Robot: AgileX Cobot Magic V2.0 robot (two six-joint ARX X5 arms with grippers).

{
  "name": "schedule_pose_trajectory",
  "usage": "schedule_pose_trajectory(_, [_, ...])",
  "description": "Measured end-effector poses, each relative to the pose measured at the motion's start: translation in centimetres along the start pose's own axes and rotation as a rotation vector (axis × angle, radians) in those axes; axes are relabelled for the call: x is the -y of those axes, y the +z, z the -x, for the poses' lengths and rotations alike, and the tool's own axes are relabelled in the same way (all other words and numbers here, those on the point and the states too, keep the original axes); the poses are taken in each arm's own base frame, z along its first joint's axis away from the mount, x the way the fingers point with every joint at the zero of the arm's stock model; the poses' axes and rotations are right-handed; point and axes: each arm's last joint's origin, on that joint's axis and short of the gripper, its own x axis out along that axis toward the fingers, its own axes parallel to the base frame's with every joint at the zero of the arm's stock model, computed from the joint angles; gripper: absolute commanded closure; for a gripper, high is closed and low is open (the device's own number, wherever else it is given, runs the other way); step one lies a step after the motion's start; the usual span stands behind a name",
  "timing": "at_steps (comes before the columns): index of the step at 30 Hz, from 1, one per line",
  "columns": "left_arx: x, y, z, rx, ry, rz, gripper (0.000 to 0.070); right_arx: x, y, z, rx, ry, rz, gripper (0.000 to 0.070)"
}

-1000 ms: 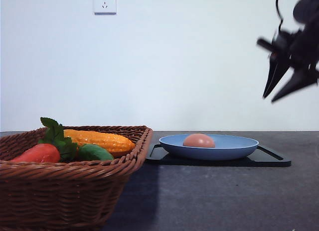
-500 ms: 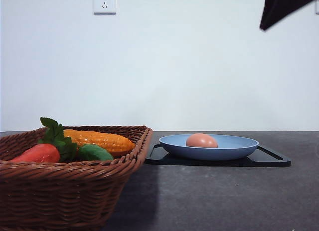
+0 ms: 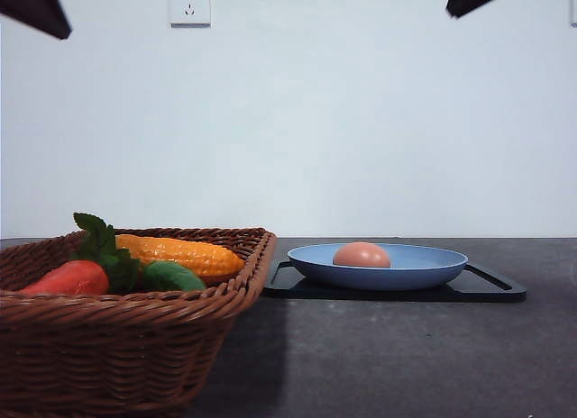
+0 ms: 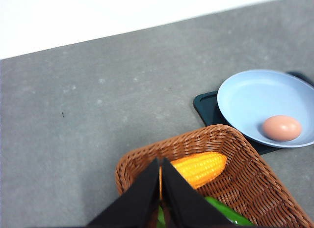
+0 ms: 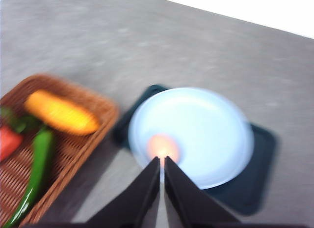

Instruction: Transfer egg from basket to plate and serve

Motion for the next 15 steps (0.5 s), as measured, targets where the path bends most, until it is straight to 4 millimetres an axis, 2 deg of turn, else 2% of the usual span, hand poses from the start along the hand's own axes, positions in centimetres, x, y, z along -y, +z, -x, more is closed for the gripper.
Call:
schedule_pose_trajectory(6, [-0.3,-5.0,1.1,0.011,-0.04,0.103,0.07,-0.1,-5.9,-2.1,-0.003,0.024,0.012,0.07])
schedule_pose_trajectory(8, [-0.4,-6.1,1.5,0.015,-0.045,0.133,0.07,0.0,-7.6,-2.9,0.019,0.031,0.003,0.07])
schedule_pose_trajectory(11, [-0.6,-6.4,2.1,0.045,-0.051,0.183,0.07,0.1,-9.0,-3.6,0.041,0.036,-0.022,0.07])
schedule_pose_trajectory(15, [-0.6,-6.1,2.4,0.075,-0.058,0.216,0.07,0.1,-9.0,-3.6,0.063,0.04,-0.049,0.07])
